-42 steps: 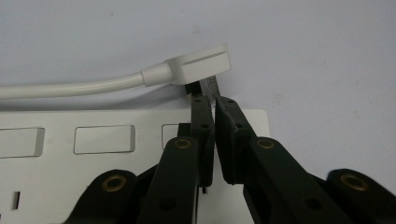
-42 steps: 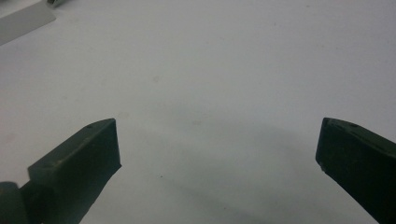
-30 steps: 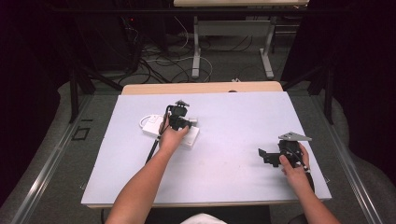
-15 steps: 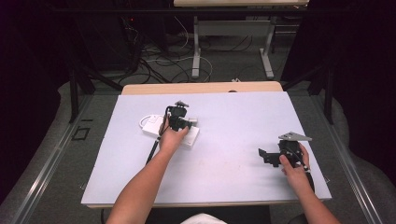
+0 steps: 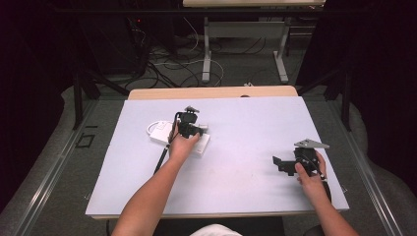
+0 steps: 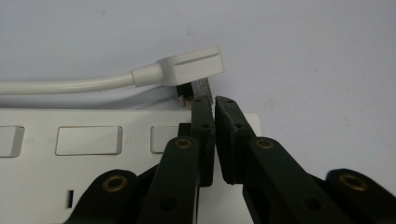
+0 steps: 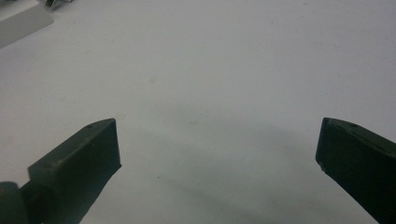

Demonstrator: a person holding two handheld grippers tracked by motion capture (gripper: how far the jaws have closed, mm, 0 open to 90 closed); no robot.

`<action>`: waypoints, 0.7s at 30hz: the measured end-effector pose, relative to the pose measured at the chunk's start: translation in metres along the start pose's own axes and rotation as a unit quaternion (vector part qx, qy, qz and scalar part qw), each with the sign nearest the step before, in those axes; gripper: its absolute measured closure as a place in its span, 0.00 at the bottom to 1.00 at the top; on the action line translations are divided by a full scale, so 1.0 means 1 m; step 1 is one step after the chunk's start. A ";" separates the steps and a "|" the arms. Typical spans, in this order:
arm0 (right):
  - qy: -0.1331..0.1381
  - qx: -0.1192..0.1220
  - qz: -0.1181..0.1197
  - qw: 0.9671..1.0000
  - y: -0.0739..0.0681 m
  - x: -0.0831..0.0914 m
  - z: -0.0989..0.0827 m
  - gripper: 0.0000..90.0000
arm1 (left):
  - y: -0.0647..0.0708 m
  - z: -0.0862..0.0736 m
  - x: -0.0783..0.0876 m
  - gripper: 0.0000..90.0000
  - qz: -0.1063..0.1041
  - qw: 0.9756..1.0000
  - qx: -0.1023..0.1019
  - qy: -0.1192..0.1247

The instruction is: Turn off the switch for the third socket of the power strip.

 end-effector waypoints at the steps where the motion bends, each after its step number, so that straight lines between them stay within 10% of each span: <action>1: 0.000 0.000 0.000 1.000 0.000 0.000 0.000 0.00 | 0.000 0.000 0.000 0.94 -0.001 1.000 0.000 0.002; 21: 0.000 0.001 -0.001 1.000 -0.001 -0.001 0.001 0.00 | 0.003 0.001 0.010 0.70 -0.005 1.000 -0.023 0.019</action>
Point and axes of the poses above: each handheld gripper's, and its own axes: x roughly backward along the jaws, z roughly out of its top, y roughly to its right, the point moved 2 cm from there along -x, roughly forward along the jaws, and after that the axes turned 2 degrees about y, right-handed, at the moved point
